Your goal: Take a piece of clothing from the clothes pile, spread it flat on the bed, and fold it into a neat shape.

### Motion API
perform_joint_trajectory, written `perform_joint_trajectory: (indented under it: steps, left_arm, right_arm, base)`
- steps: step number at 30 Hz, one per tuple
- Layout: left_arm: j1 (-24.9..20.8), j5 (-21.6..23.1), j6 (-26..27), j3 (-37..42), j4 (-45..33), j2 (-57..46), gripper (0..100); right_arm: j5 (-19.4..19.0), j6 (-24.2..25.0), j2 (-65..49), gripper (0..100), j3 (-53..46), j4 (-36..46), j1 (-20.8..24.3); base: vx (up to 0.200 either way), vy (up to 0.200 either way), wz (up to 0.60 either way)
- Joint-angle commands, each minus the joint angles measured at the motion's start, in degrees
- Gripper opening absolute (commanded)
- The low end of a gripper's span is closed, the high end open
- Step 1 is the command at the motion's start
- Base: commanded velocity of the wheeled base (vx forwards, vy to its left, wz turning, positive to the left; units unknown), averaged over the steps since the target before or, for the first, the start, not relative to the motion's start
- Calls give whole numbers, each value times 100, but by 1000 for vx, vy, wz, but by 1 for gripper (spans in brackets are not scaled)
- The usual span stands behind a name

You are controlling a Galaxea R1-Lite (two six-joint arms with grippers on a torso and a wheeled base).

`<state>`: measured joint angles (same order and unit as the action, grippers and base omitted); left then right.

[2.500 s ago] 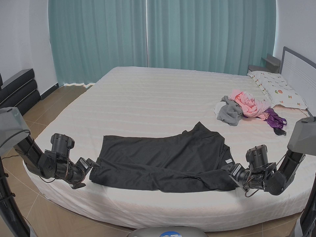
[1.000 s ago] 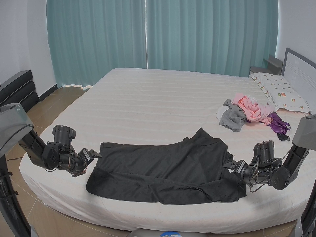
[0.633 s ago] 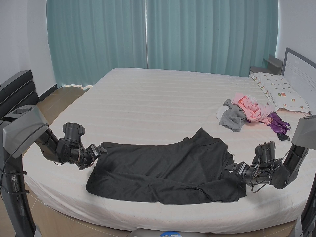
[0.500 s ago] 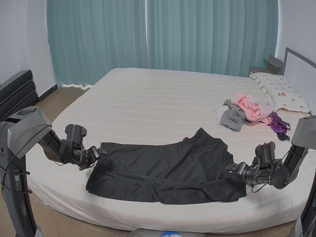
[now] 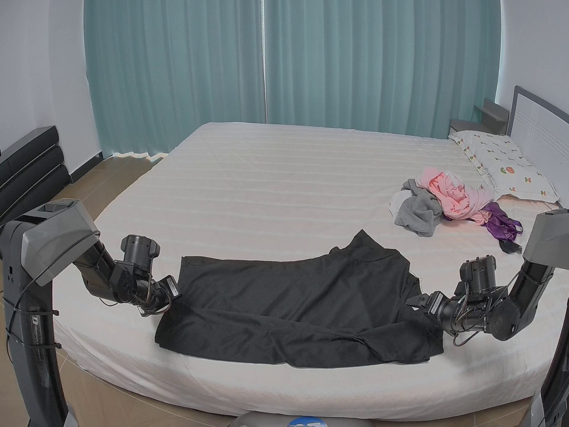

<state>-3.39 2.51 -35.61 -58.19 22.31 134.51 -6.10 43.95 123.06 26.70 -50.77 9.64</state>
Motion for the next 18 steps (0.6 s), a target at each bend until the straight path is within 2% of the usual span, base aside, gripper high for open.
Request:
perform_joint_trajectory:
  steps: [1,15,16,18]
  left_arm:
    - [189,-40,1,158,2,-294,0]
    - [189,-119,1,334,-78,-610,0]
    - [154,-119,1,343,-78,-610,0]
    - [146,-119,1,334,-78,-610,0]
  right_arm:
    - [-23,-114,51,100,11,-3,-68]
    - [-674,-730,148,100,195,-11,-103]
    - [-823,-879,218,100,204,-11,-121]
    - [-876,-1064,288,100,266,-11,-156]
  base:
    - [0,0,0]
    - [0,0,0]
    - [0,0,0]
    - [0,0,0]
